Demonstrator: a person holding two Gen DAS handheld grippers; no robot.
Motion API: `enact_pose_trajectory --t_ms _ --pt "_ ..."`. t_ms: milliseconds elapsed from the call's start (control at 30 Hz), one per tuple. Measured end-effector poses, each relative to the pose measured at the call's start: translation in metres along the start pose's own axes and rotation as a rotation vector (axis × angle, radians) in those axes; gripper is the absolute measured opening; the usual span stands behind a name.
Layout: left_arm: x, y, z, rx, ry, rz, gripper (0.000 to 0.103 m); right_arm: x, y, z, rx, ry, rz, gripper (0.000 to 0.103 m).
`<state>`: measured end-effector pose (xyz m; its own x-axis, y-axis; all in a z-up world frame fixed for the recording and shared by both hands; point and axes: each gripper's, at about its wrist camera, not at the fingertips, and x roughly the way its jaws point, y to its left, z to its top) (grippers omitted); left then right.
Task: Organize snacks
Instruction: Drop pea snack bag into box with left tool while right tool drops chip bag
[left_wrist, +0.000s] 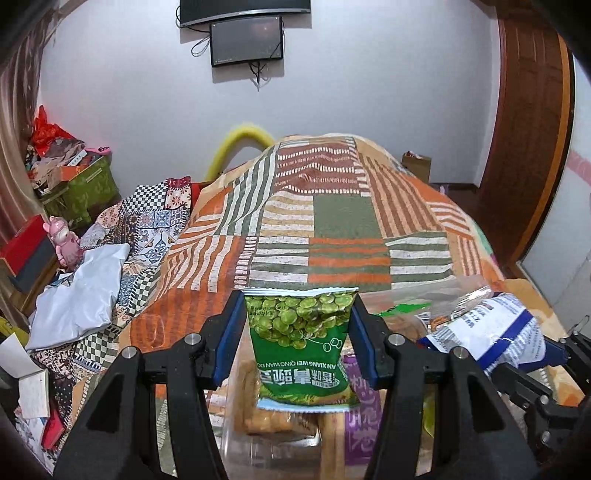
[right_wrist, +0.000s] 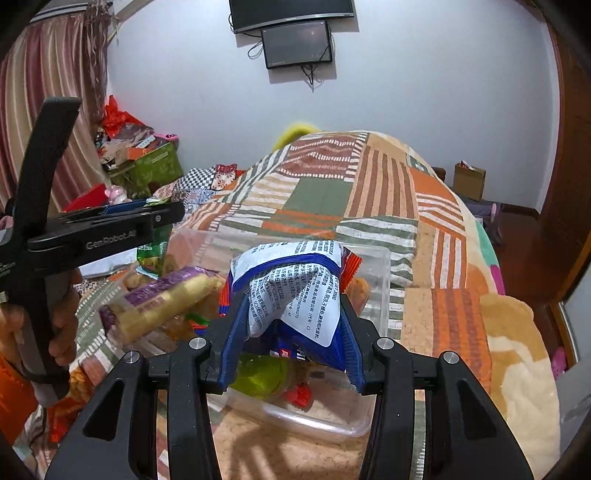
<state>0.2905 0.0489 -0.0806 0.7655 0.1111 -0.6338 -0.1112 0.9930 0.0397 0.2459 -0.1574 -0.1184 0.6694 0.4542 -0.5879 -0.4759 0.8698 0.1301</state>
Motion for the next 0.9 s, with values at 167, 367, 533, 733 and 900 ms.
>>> enact_pose_trajectory --t_ms 167,367,533,733,900 --pt "0.016 -0.003 -0.002 -0.005 0.049 -0.016 0.053 0.002 0.002 -0.001 -0.019 0.002 -0.023 0.048" --pt "0.011 -0.004 -0.005 -0.003 0.056 -0.039 0.063 0.0 0.005 -0.001 -0.048 0.006 -0.061 0.058" --pt "-0.006 -0.009 -0.002 0.022 0.017 -0.036 0.067 -0.012 0.012 0.002 -0.074 -0.029 -0.073 0.069" --pt "-0.034 -0.005 -0.004 0.016 0.008 -0.06 0.067 -0.029 0.02 0.007 -0.085 -0.043 -0.057 0.069" --pt "-0.065 0.009 -0.016 0.0 -0.003 -0.07 0.074 -0.045 0.028 0.008 -0.087 -0.057 -0.036 0.07"
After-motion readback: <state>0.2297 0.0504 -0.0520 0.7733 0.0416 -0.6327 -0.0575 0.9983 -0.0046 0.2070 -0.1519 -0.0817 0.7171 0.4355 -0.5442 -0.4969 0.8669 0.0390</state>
